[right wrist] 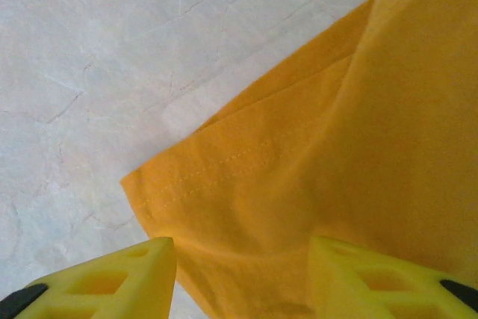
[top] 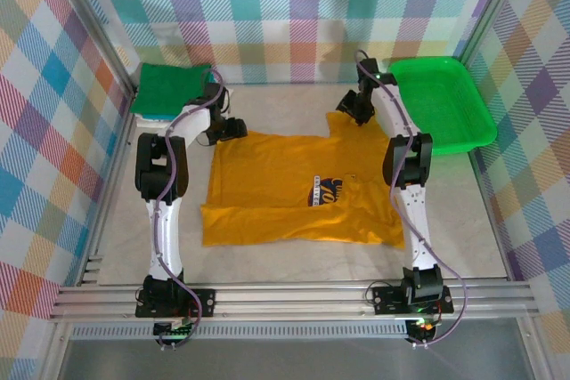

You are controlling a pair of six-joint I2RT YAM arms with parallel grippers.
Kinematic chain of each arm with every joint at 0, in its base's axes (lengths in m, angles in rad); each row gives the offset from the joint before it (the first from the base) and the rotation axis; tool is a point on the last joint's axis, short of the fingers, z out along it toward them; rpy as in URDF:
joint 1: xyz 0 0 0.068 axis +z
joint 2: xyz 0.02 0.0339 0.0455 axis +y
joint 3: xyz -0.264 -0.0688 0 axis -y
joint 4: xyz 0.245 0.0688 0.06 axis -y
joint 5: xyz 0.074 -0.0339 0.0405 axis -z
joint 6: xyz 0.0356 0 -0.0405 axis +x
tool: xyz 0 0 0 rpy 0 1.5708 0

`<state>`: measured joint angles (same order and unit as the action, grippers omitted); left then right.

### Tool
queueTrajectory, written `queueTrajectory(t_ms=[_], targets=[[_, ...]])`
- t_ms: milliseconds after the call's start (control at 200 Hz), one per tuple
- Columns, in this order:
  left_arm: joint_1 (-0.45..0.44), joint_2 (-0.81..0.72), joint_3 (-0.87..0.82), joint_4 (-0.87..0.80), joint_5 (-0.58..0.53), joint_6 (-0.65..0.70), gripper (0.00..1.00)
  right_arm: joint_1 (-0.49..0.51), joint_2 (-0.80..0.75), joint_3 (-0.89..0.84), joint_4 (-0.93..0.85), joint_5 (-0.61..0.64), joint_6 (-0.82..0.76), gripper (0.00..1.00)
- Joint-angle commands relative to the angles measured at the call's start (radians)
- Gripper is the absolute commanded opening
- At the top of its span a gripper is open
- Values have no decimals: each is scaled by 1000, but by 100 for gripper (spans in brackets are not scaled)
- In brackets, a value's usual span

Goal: Fold and stack the t-shirts

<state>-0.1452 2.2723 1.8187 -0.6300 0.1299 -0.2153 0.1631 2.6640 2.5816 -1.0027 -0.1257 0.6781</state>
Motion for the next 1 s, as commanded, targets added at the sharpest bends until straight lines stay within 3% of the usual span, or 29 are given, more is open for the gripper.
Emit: queueTrajectory(t_ms=[0,165,260,325,440,575,745,995], targets=[[15,27,27,-36,-6,11,72,6,43,29,22,-35,53,49],[15,51,55,-47,8,16,67,8,74,32,42,-50,76,40],[15,56,60,-50,3,21,53,12,77,32,54,-55,82,27],[16,55,65,-49,-7,19,40,13,68,34,58,-52,80,11],[16,45,78,-58,-24,19,28,14,29,30,54,-49,66,0],[19,9,88,-79,-83,21,10,15,-76,-41,84,-33,34,0],[23,-47,88,-99,-165,51,11,15,-256,-221,185,-19,-17,0],[36,-99,55,-96,-176,79,7,15,-523,-596,400,-33,-39,0]])
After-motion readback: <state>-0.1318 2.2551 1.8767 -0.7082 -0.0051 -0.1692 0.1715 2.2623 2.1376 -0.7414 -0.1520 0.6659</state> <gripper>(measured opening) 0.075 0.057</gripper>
